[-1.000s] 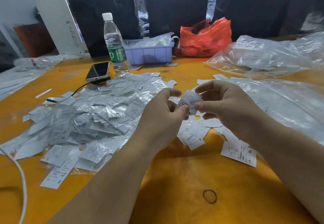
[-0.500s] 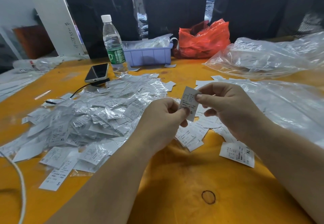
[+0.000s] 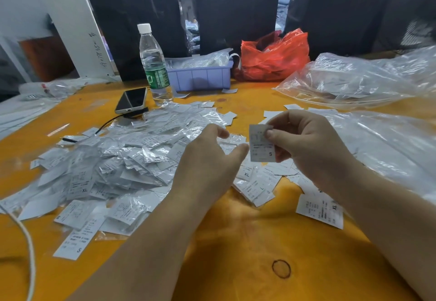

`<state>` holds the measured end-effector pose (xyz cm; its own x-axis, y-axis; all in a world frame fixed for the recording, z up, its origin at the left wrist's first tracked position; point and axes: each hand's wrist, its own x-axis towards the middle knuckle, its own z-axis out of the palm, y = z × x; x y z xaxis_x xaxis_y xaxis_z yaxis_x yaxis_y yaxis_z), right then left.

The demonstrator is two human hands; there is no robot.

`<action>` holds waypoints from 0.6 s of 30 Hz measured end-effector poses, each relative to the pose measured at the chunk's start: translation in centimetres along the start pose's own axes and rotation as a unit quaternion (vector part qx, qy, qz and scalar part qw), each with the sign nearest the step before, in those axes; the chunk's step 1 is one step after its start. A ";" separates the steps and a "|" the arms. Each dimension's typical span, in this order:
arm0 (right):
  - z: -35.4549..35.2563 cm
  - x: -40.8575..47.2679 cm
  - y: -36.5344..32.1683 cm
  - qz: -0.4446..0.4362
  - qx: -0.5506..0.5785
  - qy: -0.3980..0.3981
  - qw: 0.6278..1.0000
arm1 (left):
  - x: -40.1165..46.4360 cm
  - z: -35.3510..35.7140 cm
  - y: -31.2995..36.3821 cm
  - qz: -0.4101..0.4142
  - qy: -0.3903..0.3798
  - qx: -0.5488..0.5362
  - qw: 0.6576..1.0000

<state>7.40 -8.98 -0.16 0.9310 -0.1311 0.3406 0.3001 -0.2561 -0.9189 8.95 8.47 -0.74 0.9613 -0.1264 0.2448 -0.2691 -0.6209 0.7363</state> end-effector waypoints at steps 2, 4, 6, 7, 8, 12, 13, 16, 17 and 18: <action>0.1 -0.1 -0.1 -0.003 0.023 -0.024 0.999 | -0.1 0.2 0.3 0.022 -0.033 -0.075 0.996; 0.0 -0.2 -0.3 -0.001 0.038 -0.043 0.998 | -0.4 0.4 0.7 0.025 -0.083 -0.170 0.982; -0.1 -0.3 -0.6 -0.002 0.027 -0.064 0.998 | -0.6 0.5 0.9 0.042 -0.093 -0.187 0.977; -0.1 -0.5 -0.8 -0.006 0.007 -0.074 0.997 | -0.6 0.6 0.9 0.051 -0.090 -0.187 0.977; -0.2 -0.8 -0.9 -0.016 -0.034 -0.084 0.996 | -0.7 0.6 0.9 0.056 -0.089 -0.190 0.976; -1.8 -2.0 -1.8 -0.064 -0.377 -0.090 0.920 | -1.1 1.2 1.1 0.064 -0.094 -0.187 0.976; -2.3 -2.5 -2.1 -0.076 -0.455 -0.070 0.884 | -1.3 1.4 1.2 0.063 -0.093 -0.183 0.977; -3.7 -5.0 -2.3 -0.097 -0.580 -0.032 0.808 | -2.1 2.4 2.0 0.066 -0.119 -0.203 0.970; -4.1 -5.8 -2.3 -0.095 -0.599 -0.032 0.795 | -2.4 2.7 2.4 0.064 -0.130 -0.209 0.967; -4.6 -6.5 -2.2 -0.082 -0.607 -0.030 0.790 | -2.7 2.9 2.7 0.060 -0.139 -0.214 0.965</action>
<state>-0.22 -11.95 0.60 0.9196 0.0358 0.3912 0.0312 -0.9993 0.0181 5.75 4.86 -1.24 0.8847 -0.4163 0.2098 -0.3220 -0.2202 0.9208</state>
